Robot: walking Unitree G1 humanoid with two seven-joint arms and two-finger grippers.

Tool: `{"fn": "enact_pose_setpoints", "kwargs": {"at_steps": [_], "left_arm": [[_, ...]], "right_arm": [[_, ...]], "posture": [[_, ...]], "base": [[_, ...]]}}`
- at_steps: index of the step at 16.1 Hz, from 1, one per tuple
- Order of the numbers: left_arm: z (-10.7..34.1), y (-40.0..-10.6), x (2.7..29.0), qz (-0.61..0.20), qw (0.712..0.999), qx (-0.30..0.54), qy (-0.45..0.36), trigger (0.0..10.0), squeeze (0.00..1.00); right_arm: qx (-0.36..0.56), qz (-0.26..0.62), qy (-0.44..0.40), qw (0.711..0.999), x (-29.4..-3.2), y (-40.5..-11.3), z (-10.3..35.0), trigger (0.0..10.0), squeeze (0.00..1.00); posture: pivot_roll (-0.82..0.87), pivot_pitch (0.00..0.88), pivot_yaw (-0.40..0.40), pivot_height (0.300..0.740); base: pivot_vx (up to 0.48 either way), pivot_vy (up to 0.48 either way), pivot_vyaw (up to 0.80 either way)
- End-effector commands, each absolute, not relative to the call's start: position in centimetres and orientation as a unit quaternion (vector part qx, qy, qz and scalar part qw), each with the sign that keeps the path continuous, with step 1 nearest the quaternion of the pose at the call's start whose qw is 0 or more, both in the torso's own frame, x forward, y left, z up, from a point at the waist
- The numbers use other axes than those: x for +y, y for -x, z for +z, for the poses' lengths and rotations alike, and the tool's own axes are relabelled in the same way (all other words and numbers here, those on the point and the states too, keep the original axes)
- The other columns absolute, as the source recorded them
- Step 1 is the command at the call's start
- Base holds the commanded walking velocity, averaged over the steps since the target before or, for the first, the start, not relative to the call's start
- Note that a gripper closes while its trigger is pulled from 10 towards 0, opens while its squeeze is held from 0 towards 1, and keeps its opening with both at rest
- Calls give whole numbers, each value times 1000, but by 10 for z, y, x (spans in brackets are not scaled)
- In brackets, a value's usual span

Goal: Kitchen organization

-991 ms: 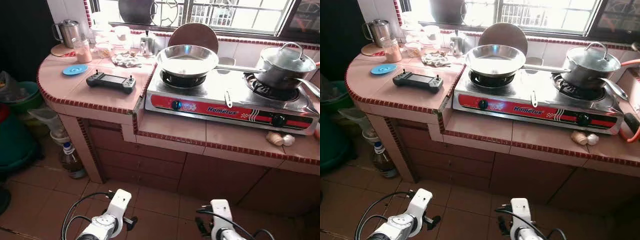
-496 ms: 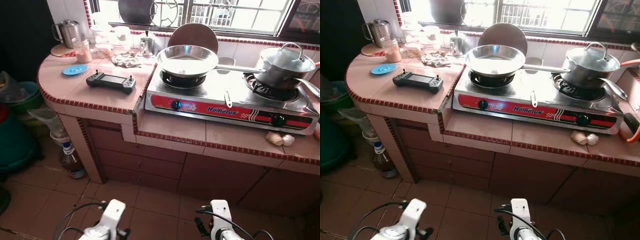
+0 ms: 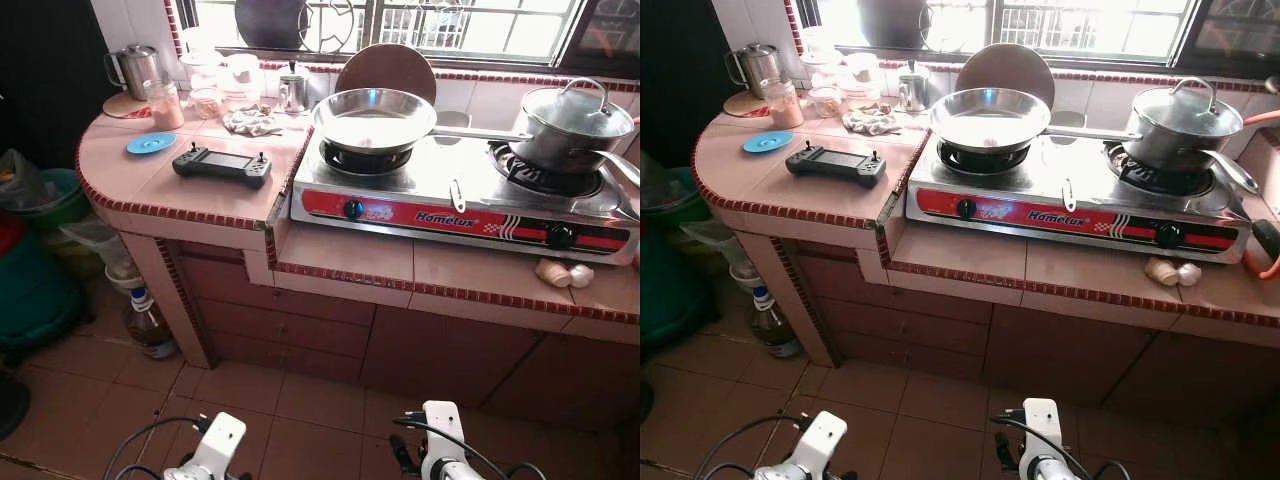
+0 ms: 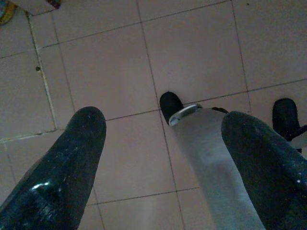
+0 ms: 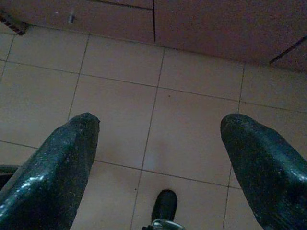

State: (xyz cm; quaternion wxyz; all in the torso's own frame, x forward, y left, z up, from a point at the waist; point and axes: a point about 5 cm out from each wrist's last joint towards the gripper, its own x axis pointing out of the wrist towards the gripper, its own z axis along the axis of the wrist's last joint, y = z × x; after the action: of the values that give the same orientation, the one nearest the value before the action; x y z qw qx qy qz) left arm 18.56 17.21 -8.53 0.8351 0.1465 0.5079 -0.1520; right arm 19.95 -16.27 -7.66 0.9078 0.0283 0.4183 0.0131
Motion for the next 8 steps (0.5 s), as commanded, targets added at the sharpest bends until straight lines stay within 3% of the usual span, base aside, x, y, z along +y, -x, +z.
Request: {"fn": "enact_pose_setpoints", "kwargs": {"at_steps": [1,8], "left_arm": [[-87,-183,168,-157,833,508,-154,10000,0],[-88,-184,157,-161,833,507,-151,10000,0]], "right_arm": [[424,5,-32,905,-164,-197,-78,10000,0],[434,5,-20,901,-165,-195,-80,10000,0]], "posture": [[97,0,12,740],[101,0,6,740]], "base": [[0,0,0],[0,0,0]]}}
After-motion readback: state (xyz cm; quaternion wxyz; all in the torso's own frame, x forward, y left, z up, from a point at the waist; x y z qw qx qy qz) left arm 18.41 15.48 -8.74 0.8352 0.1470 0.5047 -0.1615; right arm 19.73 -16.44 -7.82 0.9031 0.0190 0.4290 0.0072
